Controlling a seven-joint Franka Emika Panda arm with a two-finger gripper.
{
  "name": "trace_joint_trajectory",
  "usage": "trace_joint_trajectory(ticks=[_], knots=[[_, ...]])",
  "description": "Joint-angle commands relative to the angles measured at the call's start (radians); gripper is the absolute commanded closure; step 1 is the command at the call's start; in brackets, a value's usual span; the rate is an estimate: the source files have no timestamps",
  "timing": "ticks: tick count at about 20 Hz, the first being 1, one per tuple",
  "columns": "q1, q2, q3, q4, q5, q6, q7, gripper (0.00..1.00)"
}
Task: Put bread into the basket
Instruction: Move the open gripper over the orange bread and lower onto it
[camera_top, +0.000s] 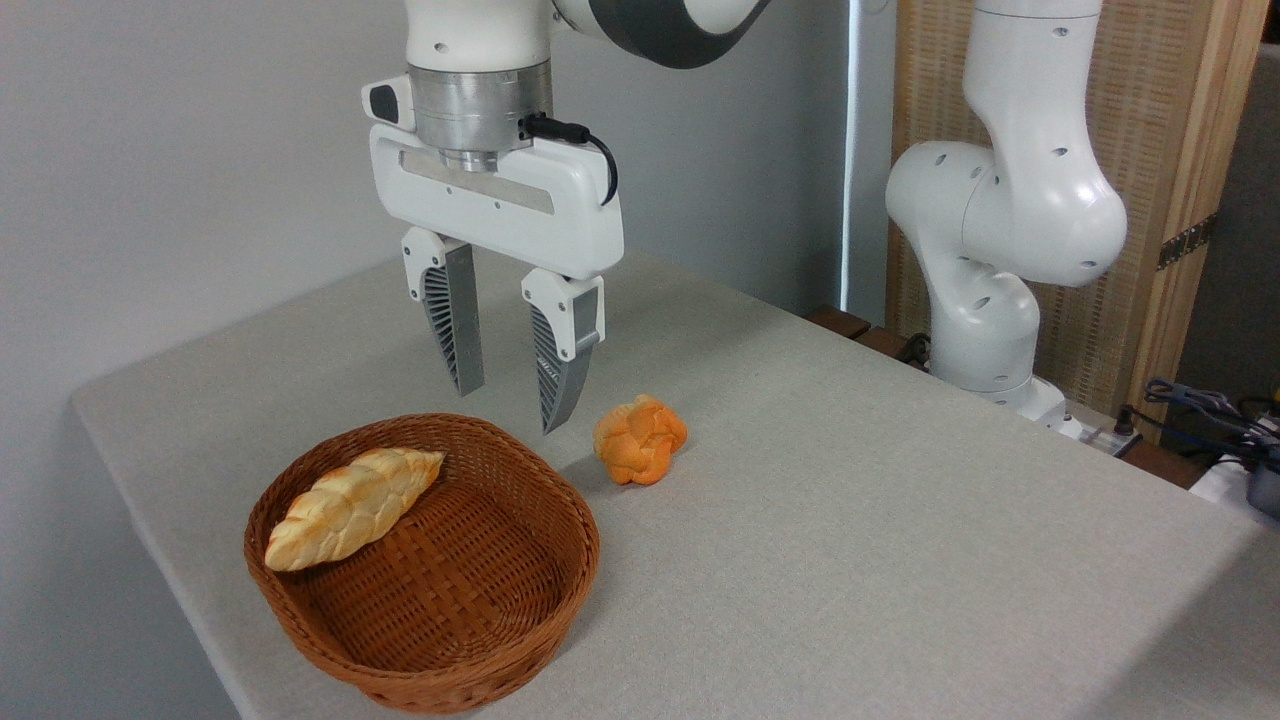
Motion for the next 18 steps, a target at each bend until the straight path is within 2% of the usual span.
trace_joint_trajectory(ticks=[1,5,8,9,12,14,18], knots=[[0.006,-0.048,0.001,-0.037,-0.018,-0.053,0.051,0.0],[0.004,-0.141,0.003,-0.166,-0.018,-0.057,0.065,0.0],[-0.033,-0.19,0.003,-0.259,-0.018,-0.057,0.083,0.0],[-0.036,-0.192,0.003,-0.273,-0.018,-0.057,0.085,0.0],[-0.102,-0.186,0.003,-0.303,-0.018,-0.047,0.086,0.0],[-0.112,-0.184,0.001,-0.321,-0.018,-0.044,0.088,0.0],[-0.171,-0.142,0.001,-0.33,-0.008,-0.038,0.104,0.0]])
